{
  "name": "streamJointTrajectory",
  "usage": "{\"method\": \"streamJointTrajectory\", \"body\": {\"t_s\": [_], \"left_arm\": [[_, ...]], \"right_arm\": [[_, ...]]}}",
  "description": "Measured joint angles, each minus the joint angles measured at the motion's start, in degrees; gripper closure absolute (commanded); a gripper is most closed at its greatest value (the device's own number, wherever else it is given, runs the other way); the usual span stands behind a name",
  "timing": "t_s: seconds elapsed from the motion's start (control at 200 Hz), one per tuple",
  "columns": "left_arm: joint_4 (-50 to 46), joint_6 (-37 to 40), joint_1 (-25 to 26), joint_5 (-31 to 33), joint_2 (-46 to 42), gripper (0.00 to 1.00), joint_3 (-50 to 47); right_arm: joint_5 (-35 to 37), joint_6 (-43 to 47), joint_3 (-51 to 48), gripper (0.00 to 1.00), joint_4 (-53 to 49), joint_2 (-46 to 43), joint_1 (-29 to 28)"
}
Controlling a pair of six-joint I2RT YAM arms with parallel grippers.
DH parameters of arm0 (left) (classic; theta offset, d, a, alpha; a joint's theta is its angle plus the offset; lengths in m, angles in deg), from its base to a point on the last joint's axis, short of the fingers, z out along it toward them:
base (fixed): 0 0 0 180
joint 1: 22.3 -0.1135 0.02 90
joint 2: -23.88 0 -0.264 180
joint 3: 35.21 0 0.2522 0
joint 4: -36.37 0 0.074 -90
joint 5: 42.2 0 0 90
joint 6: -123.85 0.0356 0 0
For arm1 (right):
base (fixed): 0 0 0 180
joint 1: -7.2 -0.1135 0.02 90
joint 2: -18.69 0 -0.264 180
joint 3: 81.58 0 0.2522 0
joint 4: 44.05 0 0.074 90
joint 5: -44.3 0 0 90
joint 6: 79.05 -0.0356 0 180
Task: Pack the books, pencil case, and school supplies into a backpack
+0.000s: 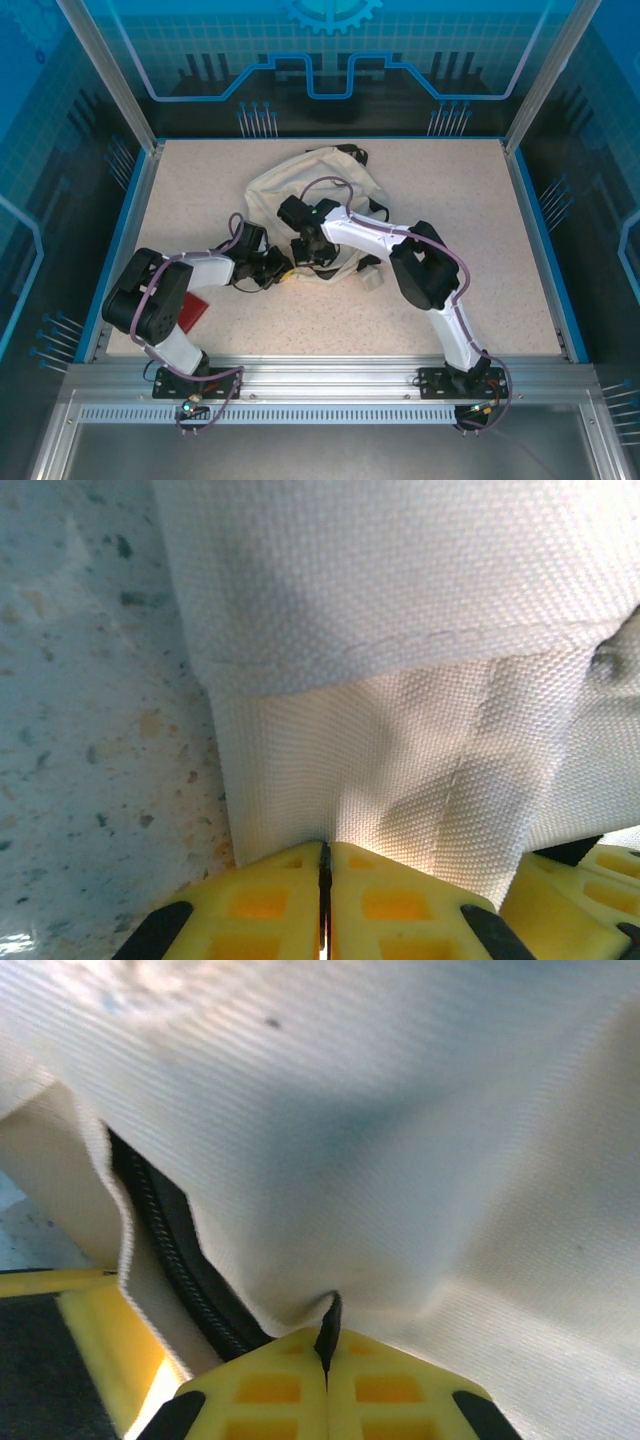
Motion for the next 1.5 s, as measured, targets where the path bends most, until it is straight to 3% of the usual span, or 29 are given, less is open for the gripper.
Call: {"method": "streamJointTrajectory", "body": {"t_s": [0.185, 0.305, 0.43, 0.515, 0.735, 0.86, 0.97, 1.116, 1.236, 1.501], "left_arm": [[-0.2, 0.3, 0.0, 0.0, -0.3, 0.86, 0.0], [-1.2, 1.4, 0.0, 0.0, -3.2, 0.76, 0.0], [-2.6, 1.2, 0.0, 0.5, -8.4, 0.53, 0.0], [-2.8, 1.0, -0.1, 0.5, -11.4, 0.43, 0.0], [-1.7, -2.2, -0.1, -0.9, -8.5, 0.38, 0.4], [-1.9, -3.1, 0.0, -1.8, -3.9, 0.41, 2.8], [-2.3, -3.5, 0.3, -2.0, -1.3, 0.5, 4.8], [-3.2, -3.8, 0.4, -1.9, 1.0, 0.79, 5.9], [-4.1, -3.2, 0.4, -1.6, 2.0, 0.96, 6.8], [-5.6, -3.0, 0.4, -0.2, 2.3, 1.0, 7.7]], "right_arm": [[2.5, -0.5, -3.2, 1.0, 0.0, -4.8, 0.0], [2.8, -0.5, -4.7, 1.0, 1.1, -8.2, -0.1], [2.8, -0.5, -5.9, 1.0, 2.1, -9.8, -0.1], [2.8, -0.5, -6.7, 1.0, 3.3, -10.0, -0.1], [3.9, -0.9, -8.9, 1.0, 4.8, -11.5, -0.8], [4.8, -1.3, -9.4, 1.0, 5.0, -12.7, -1.4], [5.8, -1.8, -9.4, 1.0, 5.0, -13.0, -1.9], [7.5, -2.6, -9.5, 1.0, 4.9, -13.1, -2.1], [10.0, -4.1, -9.5, 1.0, 3.9, -13.2, -2.3], [19.6, -11.5, -10.8, 1.0, -4.7, -16.1, -3.1]]}}
